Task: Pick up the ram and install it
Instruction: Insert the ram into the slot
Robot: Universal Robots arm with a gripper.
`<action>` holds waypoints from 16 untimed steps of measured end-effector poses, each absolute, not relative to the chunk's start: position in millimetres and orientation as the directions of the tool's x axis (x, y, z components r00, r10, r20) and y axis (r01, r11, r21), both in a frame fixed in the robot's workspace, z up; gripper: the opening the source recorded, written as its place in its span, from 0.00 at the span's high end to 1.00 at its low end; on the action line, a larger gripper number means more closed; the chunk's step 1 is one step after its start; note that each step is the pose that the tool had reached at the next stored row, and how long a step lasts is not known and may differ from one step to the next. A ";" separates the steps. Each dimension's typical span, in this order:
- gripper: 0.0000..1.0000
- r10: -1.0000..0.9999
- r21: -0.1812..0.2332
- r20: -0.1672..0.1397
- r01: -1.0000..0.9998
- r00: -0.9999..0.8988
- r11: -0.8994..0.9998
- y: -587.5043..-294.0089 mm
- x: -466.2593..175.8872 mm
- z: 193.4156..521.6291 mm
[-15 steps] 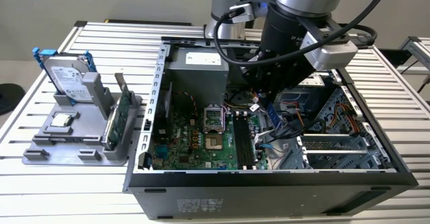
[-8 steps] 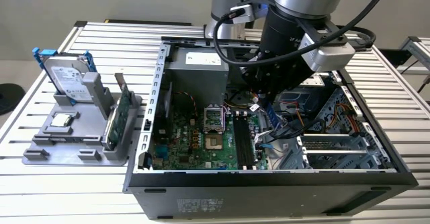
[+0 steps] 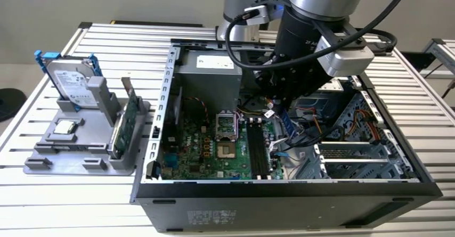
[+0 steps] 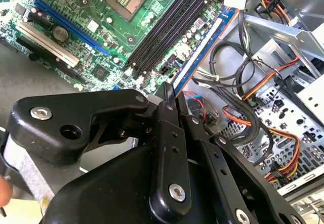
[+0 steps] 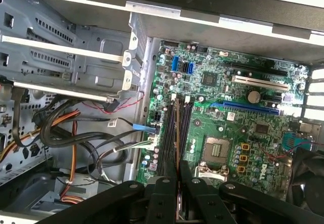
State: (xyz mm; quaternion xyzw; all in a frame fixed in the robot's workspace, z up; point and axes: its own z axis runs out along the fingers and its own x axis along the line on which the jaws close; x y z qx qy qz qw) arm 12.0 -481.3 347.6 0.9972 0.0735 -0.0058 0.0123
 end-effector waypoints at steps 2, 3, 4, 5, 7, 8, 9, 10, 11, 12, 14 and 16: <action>1.00 0.146 0.024 -0.013 0.147 0.989 -0.989 -481.3 12.0 347.6; 1.00 0.146 0.024 -0.013 0.147 0.989 -0.989 -481.3 12.0 347.5; 1.00 0.147 0.024 -0.013 0.147 0.989 -0.989 -481.2 12.0 347.0; 1.00 0.146 0.024 -0.013 0.147 0.989 -0.989 -481.3 12.0 346.6; 1.00 0.145 0.025 -0.014 0.145 0.989 -0.989 -481.3 12.0 345.6; 1.00 0.142 0.026 -0.014 0.142 0.990 -0.990 -481.3 12.0 345.0; 1.00 0.138 0.026 -0.014 0.138 0.990 -0.990 -481.3 12.0 344.5; 1.00 0.134 0.027 -0.014 0.134 0.991 -0.991 -481.3 12.1 344.0; 1.00 0.130 0.027 -0.014 0.131 0.991 -0.991 -481.3 12.0 343.5; 1.00 0.126 0.028 -0.014 0.127 0.992 -0.992 -481.3 12.0 343.0; 1.00 0.119 0.029 -0.014 0.119 0.993 -0.992 -481.3 11.9 342.1; 1.00 0.112 0.030 -0.014 0.112 0.994 -0.993 -481.3 11.9 341.2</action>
